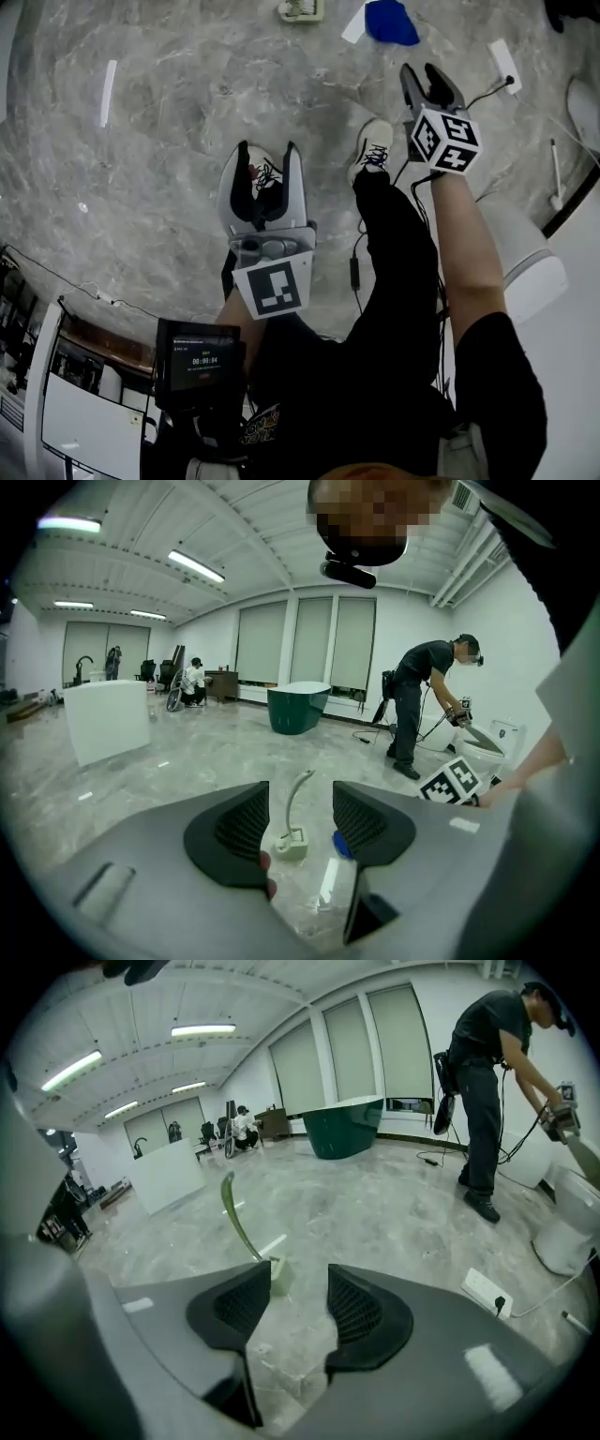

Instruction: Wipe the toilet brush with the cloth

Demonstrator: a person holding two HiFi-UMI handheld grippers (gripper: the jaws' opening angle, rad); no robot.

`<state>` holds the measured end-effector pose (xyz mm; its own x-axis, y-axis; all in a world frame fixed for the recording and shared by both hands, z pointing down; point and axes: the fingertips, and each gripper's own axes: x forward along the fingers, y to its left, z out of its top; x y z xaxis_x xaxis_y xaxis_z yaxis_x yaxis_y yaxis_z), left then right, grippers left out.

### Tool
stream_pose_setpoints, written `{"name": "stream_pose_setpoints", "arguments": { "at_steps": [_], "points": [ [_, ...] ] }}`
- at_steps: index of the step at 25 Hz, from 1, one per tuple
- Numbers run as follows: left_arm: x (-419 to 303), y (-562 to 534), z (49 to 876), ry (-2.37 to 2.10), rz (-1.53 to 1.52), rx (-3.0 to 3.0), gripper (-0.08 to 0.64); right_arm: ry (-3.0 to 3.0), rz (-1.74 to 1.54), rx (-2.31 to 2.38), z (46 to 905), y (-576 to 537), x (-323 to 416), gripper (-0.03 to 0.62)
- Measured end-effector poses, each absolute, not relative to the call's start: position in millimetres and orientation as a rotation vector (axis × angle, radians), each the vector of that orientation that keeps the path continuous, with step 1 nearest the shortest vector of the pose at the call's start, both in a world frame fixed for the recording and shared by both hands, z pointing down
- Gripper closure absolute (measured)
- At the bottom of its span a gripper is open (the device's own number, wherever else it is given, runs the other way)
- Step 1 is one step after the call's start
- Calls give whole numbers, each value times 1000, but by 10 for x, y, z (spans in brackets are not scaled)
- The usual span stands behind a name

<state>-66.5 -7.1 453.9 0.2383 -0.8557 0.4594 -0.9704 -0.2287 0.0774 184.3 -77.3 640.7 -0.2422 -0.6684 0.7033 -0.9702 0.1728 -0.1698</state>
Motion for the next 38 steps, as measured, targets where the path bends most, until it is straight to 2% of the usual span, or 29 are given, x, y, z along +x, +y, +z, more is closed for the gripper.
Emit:
{"name": "stream_pose_setpoints", "arguments": {
  "at_steps": [5, 15, 21, 25, 27, 29, 30, 32, 38],
  "points": [
    [-604, 6, 5178, -1618, 458, 2230, 345, -1937, 744, 1530, 7316, -1005, 1987, 368],
    [-754, -238, 6047, -1547, 529, 2265, 336, -1813, 811, 1558, 8878, -1571, 2359, 317],
    [-945, -484, 6227, -1666, 531, 2316, 336, -1781, 783, 1570, 9403, -1804, 2570, 287],
    [-896, -665, 6138, -1706, 430, 2313, 337, -1743, 770, 1540, 9708, -1792, 2622, 276],
    [-910, -756, 6073, -1714, 368, 2301, 337, -1688, 779, 1518, 9854, -1748, 2615, 300],
    [-903, -837, 6049, -1721, 331, 2293, 339, -1637, 764, 1476, 9939, -1748, 2569, 365],
    [-888, -874, 6050, -1720, 318, 2287, 339, -1621, 748, 1446, 9944, -1774, 2519, 420],
    [-852, -937, 6048, -1718, 295, 2265, 342, -1653, 684, 1390, 9831, -1899, 2343, 457],
    [-795, -1035, 6073, -1709, 327, 2298, 342, -1990, 484, 1232, 9210, -2354, 1405, 469]
  ]
}}
